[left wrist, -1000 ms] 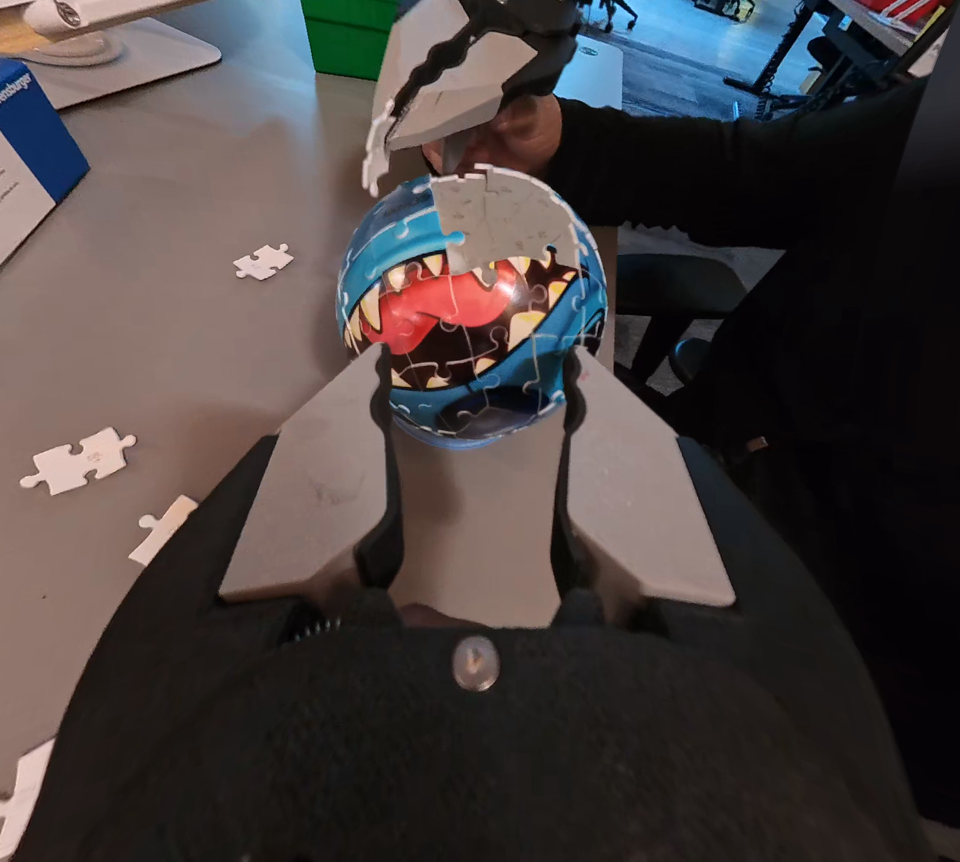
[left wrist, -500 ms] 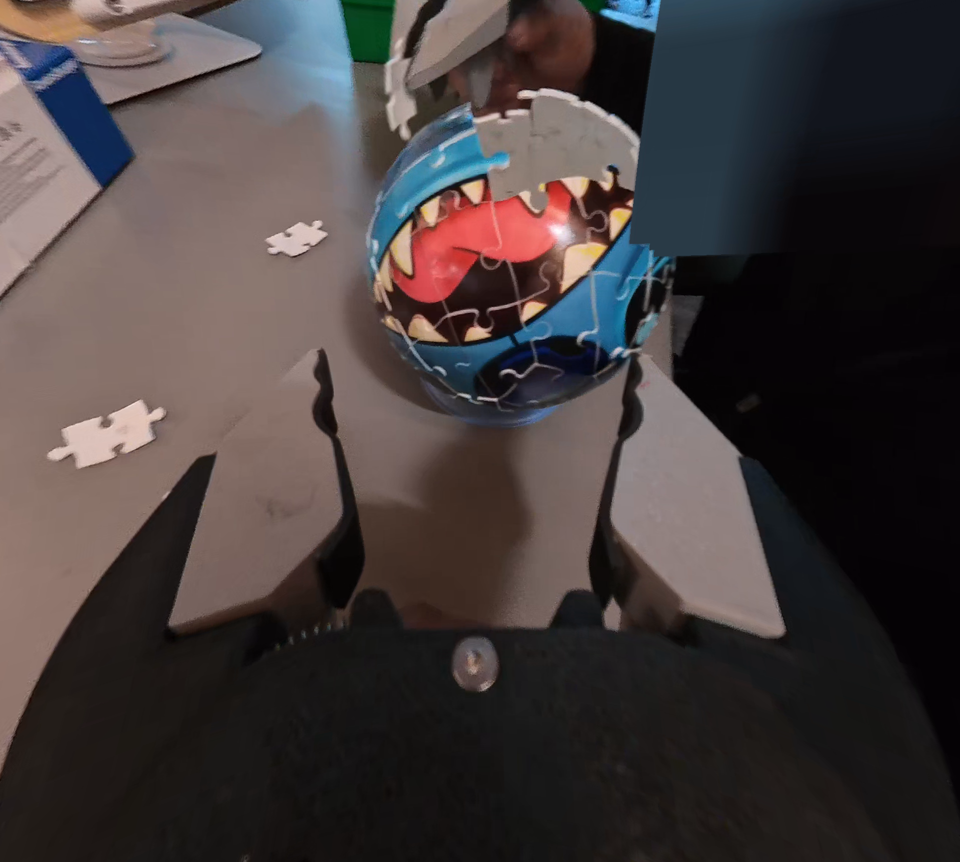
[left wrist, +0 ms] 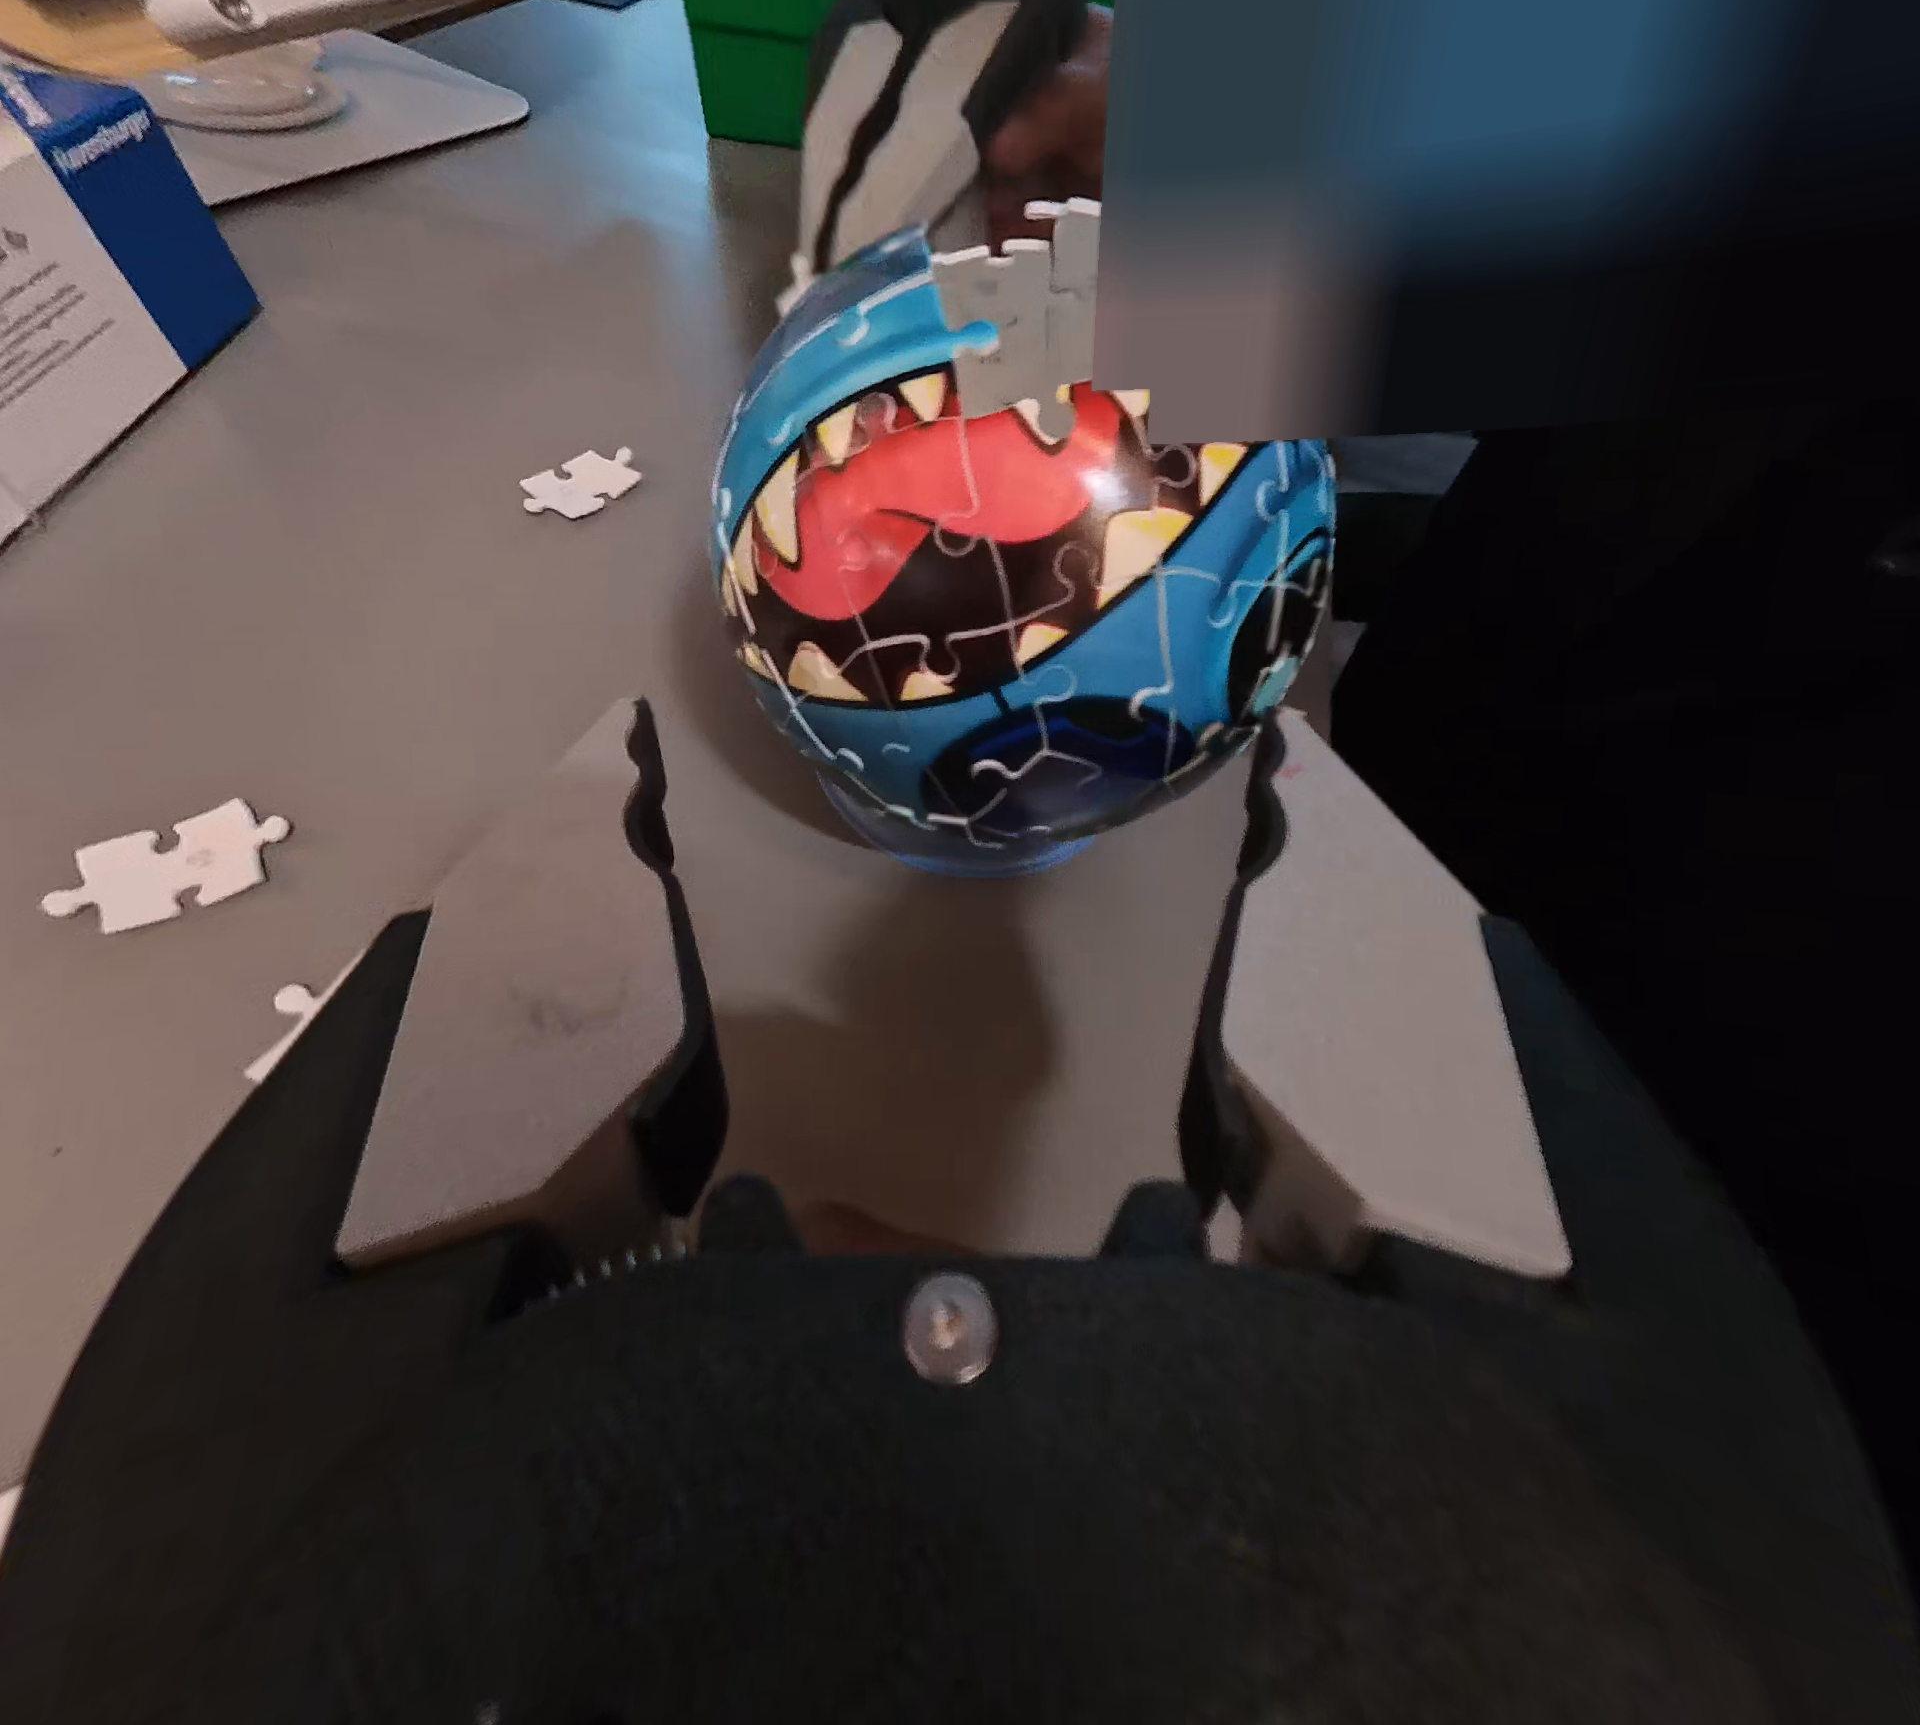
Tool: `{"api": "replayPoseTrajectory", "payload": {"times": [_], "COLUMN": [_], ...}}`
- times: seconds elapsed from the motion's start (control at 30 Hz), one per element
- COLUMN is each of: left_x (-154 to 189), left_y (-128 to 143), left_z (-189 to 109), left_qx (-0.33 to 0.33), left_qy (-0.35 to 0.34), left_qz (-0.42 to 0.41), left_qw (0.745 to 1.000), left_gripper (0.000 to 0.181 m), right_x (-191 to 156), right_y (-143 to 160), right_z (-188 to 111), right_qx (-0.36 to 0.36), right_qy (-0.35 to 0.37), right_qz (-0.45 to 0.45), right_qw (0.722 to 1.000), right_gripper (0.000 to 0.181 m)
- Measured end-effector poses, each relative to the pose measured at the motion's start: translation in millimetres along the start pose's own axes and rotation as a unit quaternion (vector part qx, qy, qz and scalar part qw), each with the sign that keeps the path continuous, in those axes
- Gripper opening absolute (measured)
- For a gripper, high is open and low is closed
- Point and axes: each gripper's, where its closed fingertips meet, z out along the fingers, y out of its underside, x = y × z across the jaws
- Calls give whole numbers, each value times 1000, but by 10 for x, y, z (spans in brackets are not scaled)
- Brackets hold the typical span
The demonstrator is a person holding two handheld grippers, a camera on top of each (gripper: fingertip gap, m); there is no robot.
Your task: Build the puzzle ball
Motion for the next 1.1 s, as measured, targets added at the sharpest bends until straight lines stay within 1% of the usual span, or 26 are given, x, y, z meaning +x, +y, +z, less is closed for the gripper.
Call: {"api": "replayPoseTrajectory", "payload": {"times": [0.03,0.07,0.13,0.2,0.23,0.37,0.47,0.53,0.57,0.63,0.67,0.73,0.8,0.9,1.0,1.1], "left_x": [-1,0,13,32,38,31,37,83,102,115,118,147,120,122,114,115], "left_y": [18,30,25,27,28,-10,-62,-102,-113,-131,-137,-117,-54,13,32,27], "left_z": [3,11,21,25,28,34,1,-37,-56,-82,-84,-53,13,101,147,173], "left_qx": [-3,-4,2,5,5,20,35,44,43,36,31,14,-11,-39,-45,-38], "left_qy": [5,10,11,9,7,0,3,16,21,21,22,34,29,22,9,3], "left_qz": [-13,-23,-26,-18,-16,-15,-23,-25,-23,-16,-15,-14,-4,15,28,41], "left_qw": [1000,1000,1000,1000,1000,1000,999,999,999,999,999,999,1000,999,999,998], "left_gripper": [110,110,110,109,109,109,109,109,108,107,107,108,108,108,109,111], "right_x": [22,51,95,179,207,239,287,145,-7,-383,-499,-594,-622,-723,-789,-822], "right_y": [136,234,369,530,575,577,524,421,358,238,187,165,212,234,274,279], "right_z": [-1,4,35,72,84,77,-32,-115,-143,-166,-138,-11,134,268,334,367], "right_qx": [-35,-55,-79,-114,-123,-123,-120,-97,-83,-47,-30,-23,-41,-46,-55,-50], "right_qy": [-4,-8,-19,-8,-3,10,35,9,-23,-96,-106,-90,-65,-65,-81,-87], "right_qz": [16,36,69,83,88,73,44,23,8,-34,-49,-72,-91,-108,-113,-132], "right_qw": [999,998,994,990,989,990,991,995,996,994,993,993,993,991,989,986], "right_gripper": [0,0,0,1,4,5,21,30,40,68,78,87,87,86,85,85]}}
